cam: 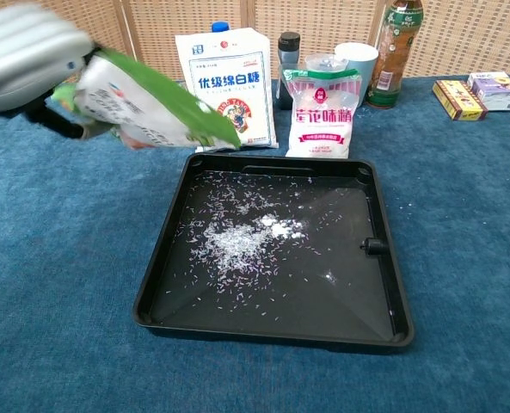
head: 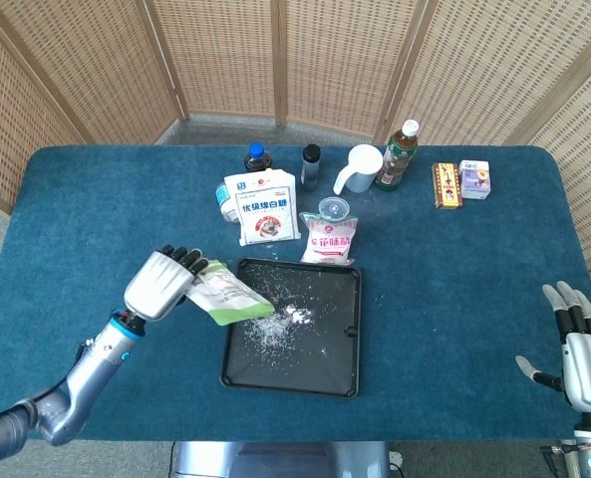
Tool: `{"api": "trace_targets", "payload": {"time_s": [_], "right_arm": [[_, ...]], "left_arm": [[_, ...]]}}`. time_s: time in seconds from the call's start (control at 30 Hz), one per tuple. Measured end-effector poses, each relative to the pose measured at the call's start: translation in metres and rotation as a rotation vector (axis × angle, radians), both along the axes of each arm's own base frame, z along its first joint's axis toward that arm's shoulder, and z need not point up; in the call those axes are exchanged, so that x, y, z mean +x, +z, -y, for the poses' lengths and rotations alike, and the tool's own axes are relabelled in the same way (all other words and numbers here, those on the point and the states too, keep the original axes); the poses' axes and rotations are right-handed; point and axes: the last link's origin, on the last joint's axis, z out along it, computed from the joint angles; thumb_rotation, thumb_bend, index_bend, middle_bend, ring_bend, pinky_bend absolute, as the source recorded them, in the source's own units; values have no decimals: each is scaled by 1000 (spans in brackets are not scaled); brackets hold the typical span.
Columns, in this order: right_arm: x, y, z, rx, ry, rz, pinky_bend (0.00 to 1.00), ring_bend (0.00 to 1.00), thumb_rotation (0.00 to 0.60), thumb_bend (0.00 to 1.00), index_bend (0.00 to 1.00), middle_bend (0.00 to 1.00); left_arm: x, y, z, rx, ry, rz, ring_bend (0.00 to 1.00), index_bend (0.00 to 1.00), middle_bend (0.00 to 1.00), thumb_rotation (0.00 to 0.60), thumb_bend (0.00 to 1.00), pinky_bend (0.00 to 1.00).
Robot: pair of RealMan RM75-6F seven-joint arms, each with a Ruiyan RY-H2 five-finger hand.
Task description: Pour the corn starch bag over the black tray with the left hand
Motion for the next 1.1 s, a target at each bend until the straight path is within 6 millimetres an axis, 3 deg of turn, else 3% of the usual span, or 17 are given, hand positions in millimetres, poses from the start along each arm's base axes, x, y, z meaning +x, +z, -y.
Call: {"api": "trace_targets", "payload": {"time_s": [0.17,0.43,0.9,1.1], "right_arm": [[-1,1,0,-1,-2,4,62,45,600,43,40,41],[-1,1,0,-1,-3,4,62,44,600,43,40,42],[-1,-1,0,4,-2,-3,62,44,597,43,40,42],[-1,-3,0,13,-5,-8,62,44,600,43,40,42]], "left_arm": [[21,11,-9,100,-202,-296,578,653,502,600,381,684],[34,12,-13,169,-363,-507,578,653,502,600,380,684],[25,12,-16,222,-386,-554,578,665,502,600,410,684],[31,12,-16,234,-347,-498,627,748,566,600,426,684]]}}
